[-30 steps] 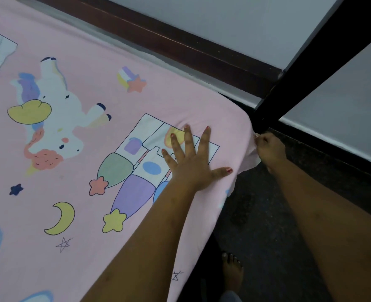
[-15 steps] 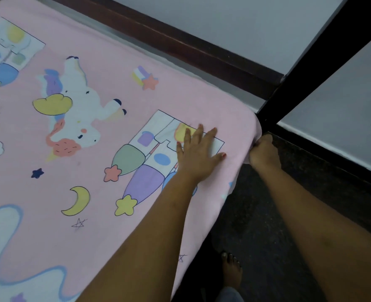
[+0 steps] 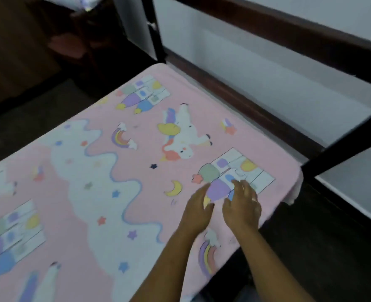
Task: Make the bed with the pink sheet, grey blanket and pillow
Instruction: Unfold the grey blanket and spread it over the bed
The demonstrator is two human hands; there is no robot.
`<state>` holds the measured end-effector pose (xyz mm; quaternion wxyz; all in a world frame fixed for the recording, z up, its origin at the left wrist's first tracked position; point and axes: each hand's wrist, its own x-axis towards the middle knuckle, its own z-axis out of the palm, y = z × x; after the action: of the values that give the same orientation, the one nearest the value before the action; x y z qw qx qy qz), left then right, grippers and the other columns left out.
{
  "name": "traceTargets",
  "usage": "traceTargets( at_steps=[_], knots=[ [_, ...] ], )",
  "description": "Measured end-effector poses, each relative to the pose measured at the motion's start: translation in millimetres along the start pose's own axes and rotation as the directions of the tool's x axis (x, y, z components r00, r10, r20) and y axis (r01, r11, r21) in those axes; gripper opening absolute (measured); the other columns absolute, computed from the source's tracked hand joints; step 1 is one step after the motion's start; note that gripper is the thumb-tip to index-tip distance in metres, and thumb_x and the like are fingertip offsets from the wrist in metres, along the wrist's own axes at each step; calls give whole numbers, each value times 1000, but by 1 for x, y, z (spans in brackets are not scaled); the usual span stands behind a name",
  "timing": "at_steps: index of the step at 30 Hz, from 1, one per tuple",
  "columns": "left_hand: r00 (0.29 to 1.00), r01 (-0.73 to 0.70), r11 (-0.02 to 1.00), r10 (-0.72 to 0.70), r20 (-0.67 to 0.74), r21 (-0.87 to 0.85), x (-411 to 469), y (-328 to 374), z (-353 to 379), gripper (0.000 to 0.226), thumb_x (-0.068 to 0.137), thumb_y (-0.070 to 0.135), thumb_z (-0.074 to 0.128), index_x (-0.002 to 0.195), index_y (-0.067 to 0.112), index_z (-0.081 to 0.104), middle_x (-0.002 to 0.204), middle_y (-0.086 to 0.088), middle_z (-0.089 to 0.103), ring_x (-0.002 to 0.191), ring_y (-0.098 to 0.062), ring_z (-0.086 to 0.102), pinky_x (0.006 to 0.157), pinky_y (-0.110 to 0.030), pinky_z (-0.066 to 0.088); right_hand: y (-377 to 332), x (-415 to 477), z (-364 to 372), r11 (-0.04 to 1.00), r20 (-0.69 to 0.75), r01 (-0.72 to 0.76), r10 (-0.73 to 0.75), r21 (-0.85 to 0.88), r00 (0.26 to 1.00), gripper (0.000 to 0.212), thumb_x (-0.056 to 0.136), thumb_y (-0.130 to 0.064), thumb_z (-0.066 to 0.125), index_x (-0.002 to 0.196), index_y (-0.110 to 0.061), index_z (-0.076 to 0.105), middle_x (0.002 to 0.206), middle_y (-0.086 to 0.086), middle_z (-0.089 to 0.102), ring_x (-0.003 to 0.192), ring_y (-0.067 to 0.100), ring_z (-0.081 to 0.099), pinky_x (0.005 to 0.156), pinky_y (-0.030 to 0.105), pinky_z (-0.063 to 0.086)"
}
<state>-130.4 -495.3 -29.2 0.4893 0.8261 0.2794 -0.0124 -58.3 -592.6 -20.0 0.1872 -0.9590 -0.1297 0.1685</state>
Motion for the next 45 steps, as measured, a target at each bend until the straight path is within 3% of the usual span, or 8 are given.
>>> traceTargets(
  at_steps=[4, 9, 12, 21, 27, 31, 36, 45],
  knots=[
    [991, 56, 976, -29, -129, 211, -24, -6, -68, 64, 93, 18, 53, 149, 18, 22, 156, -4, 23, 144, -24, 18, 117, -38, 18, -68, -36, -7, 988, 58, 118, -113, -97, 992, 60, 97, -27, 46, 149, -28, 17, 160, -3, 3, 147, 20, 0, 116, 48, 7],
    [958, 159, 918, -55, -280, 364, -50, 6, -141, 66, 95, 26, 50, 150, 24, 14, 159, -2, 8, 146, -24, 4, 115, -45, 16, -106, -63, -28, 958, 73, 192, -181, -213, 981, 64, 96, -27, 44, 150, -32, 9, 160, -5, -3, 147, 20, -5, 115, 54, 4],
    [956, 201, 894, -89, -280, 401, -71, 11, -159, 67, 96, 30, 48, 151, 26, 10, 159, 0, 2, 146, -24, -1, 115, -50, 17, -108, -83, -38, 935, 79, 195, -179, -296, 981, 65, 97, -30, 43, 150, -34, 7, 160, -5, -5, 147, 21, -5, 113, 57, 4],
    [976, 215, 871, -171, -137, 442, -138, 1, -163, 71, 96, 34, 47, 150, 31, 2, 159, 1, -10, 146, -23, -10, 114, -52, 11, -94, -150, -64, 904, 135, 178, -136, -389, 982, 65, 97, -28, 41, 150, -37, 4, 160, -4, -7, 147, 22, -7, 112, 58, 3],
    [973, 214, 862, -149, -174, 460, -210, -7, -168, 70, 97, 35, 46, 151, 31, 1, 158, 1, -13, 146, -23, -12, 114, -52, 10, -87, -213, -59, 917, 137, 199, -161, -345, 977, 63, 97, -26, 39, 150, -37, 5, 160, -5, -3, 147, 21, -4, 112, 59, 5],
    [967, 208, 861, -109, -231, 464, -287, -15, -160, 68, 97, 36, 44, 151, 31, 3, 158, 2, -13, 145, -23, -12, 114, -51, 9, -69, -285, -43, 927, 145, 205, -167, -313, 975, 64, 98, -31, 39, 150, -38, 2, 160, -7, -5, 147, 21, -4, 112, 59, 5],
    [984, 173, 826, -121, -132, 537, -387, -31, -134, 70, 97, 38, 44, 150, 33, -1, 158, 2, -16, 145, -23, -15, 114, -53, 7, -53, -392, -27, 938, 198, 199, -145, -284, 969, 70, 97, -36, 41, 150, -39, -5, 160, -6, -8, 147, 21, -6, 112, 59, 8],
    [991, 60, 807, 22, -132, 588, -474, -37, -198, 72, 97, 38, 44, 150, 32, -3, 158, 2, -13, 146, -24, -12, 115, -50, 8, -75, -489, -62, 976, 36, 70, -64, -204, 997, 67, 98, -35, 40, 150, -39, -2, 160, -7, -6, 147, 22, -4, 112, 59, 8]
  ],
)
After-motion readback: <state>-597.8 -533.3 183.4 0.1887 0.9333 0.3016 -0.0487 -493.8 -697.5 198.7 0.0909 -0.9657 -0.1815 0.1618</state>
